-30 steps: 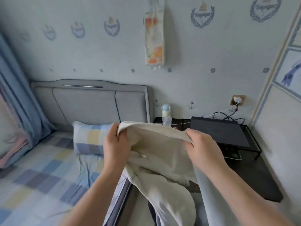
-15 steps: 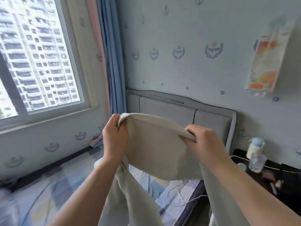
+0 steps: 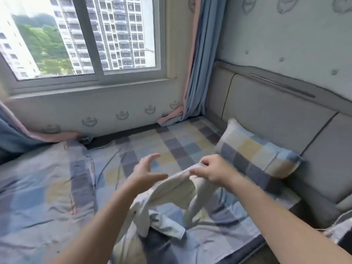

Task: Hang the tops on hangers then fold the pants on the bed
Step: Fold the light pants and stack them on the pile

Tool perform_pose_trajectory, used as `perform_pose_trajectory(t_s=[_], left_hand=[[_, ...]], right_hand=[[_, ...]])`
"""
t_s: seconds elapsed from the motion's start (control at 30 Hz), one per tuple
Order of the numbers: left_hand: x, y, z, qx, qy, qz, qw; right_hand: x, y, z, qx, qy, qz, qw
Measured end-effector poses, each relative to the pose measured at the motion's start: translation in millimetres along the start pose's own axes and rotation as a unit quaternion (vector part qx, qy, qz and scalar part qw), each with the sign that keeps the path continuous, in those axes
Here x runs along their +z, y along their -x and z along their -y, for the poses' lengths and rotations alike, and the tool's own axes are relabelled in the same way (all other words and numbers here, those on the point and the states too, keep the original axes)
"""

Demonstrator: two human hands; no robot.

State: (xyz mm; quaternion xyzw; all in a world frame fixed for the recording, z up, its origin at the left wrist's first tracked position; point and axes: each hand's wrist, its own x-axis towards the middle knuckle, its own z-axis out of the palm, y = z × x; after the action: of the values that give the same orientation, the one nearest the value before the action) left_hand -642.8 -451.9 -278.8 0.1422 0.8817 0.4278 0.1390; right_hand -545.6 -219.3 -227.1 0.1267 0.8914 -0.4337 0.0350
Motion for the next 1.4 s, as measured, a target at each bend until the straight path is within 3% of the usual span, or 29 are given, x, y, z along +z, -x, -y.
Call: perform_pose_trajectory(t_s=[0.07, 0.13, 0.27, 0.33, 0.4, 0.5, 0.6, 0.67, 0.8, 0.93, 1.07, 1.23, 1.4], left_hand=[[22, 33, 31, 0.005, 0.044, 0.081, 0.996], [45, 61, 55, 0.018, 0.092, 0.114, 0.989], [78, 93, 83, -0.022, 0.235, -0.037, 0.971], [81, 95, 89, -0.058, 0.236, -0.129, 0.961], [80, 90, 94, -0.089, 0.245, -0.177, 0.949], [75, 81, 97, -0.160, 0.321, -0.218, 0.908], [70, 76, 93, -0.217, 0.437, -0.237, 0.840], [66, 72, 85, -0.219, 0.484, -0.240, 0.812], [59, 64, 67, -0.208, 0.508, -0.227, 0.804], [56, 61, 52, -0.184, 0.550, -0.185, 0.794], [52, 61, 50, -0.190, 0.547, -0.186, 0.794], [39, 62, 76, -0.254, 0.451, -0.347, 0.782], [39, 63, 92, -0.251, 0.300, -0.380, 0.839]], right_hand=[[56, -15, 1, 0.016, -0.019, 0.073, 0.997], [102, -22, 0, 0.027, -0.063, 0.107, 0.992], [141, -23, 6, 0.018, -0.174, 0.174, 0.969], [143, -22, 9, 0.005, -0.208, 0.230, 0.951], [144, -22, 10, 0.000, -0.222, 0.262, 0.939], [136, -29, 2, 0.005, -0.260, 0.239, 0.935], [122, -37, -23, -0.008, -0.201, 0.203, 0.958], [117, -39, -43, -0.007, -0.136, 0.228, 0.964], [124, -42, -83, -0.037, 0.028, 0.323, 0.945], [144, -45, -89, -0.085, 0.029, 0.425, 0.901], [161, -51, -96, -0.085, 0.056, 0.347, 0.932], [143, -74, -105, -0.083, 0.078, 0.264, 0.958], [124, -86, -90, -0.091, -0.027, 0.218, 0.971]])
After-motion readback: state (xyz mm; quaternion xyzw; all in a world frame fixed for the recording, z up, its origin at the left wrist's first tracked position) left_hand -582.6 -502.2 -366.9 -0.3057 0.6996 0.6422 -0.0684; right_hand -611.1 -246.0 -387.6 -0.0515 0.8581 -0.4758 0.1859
